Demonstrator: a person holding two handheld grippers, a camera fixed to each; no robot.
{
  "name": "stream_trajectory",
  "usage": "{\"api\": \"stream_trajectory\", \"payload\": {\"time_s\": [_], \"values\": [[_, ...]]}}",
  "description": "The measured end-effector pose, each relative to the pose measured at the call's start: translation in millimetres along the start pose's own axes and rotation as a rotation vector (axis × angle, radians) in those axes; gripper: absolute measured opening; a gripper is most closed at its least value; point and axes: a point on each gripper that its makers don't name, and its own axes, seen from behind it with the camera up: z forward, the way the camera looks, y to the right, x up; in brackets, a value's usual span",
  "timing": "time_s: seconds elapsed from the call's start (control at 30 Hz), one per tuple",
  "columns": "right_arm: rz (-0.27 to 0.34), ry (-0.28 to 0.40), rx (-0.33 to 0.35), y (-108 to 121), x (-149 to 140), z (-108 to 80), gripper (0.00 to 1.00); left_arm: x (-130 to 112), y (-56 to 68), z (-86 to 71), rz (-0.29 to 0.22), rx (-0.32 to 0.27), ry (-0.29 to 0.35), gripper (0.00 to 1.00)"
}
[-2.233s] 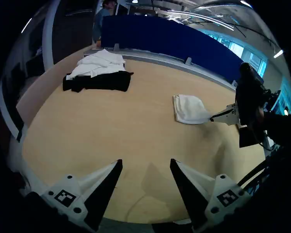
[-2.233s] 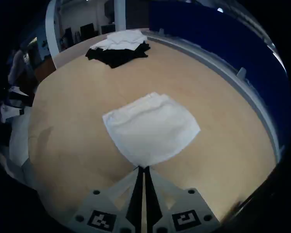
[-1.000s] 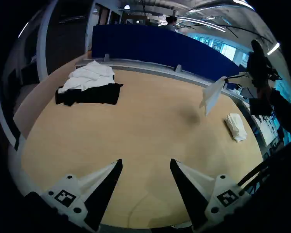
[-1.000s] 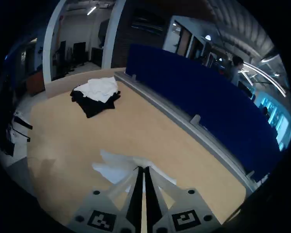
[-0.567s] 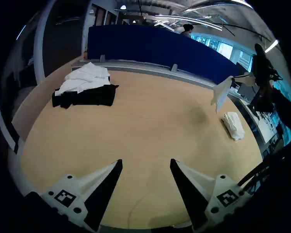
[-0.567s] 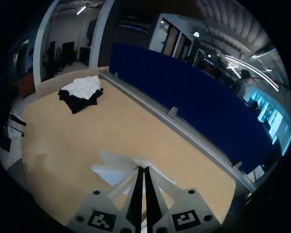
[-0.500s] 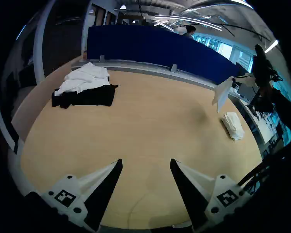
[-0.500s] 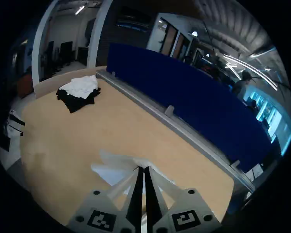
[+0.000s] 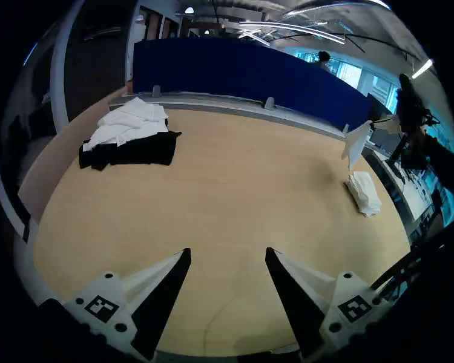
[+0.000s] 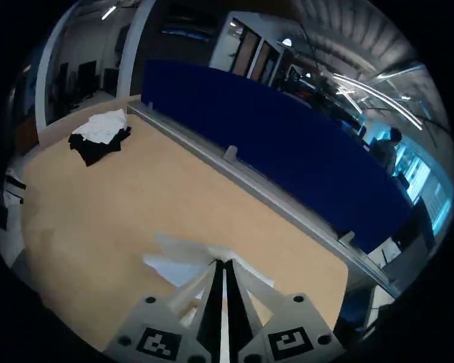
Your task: Fold towel
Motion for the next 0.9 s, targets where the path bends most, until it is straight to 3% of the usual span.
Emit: {"api": "stream_trajectory", "payload": {"time_s": [0.3,0.57,0.9], "values": [[0.024,-0.027,-0.016,19.1,-22.3,-1.6,0.03,-0.6,6.6,0.6,0.013,0.003,-0.007,0.91],[0.039,-0.05,-0.027,22.5,-47.6,-16.5,0.03,1.9,14.0,-0.6,0.026,-0.002,-0.01,0.91],[0.102,-0.12,-0.042,16.8,-118.3,-39.6,0.03,0.3,21.2,-1.6,0.041,-0.007,-0.015,0.91]]}}
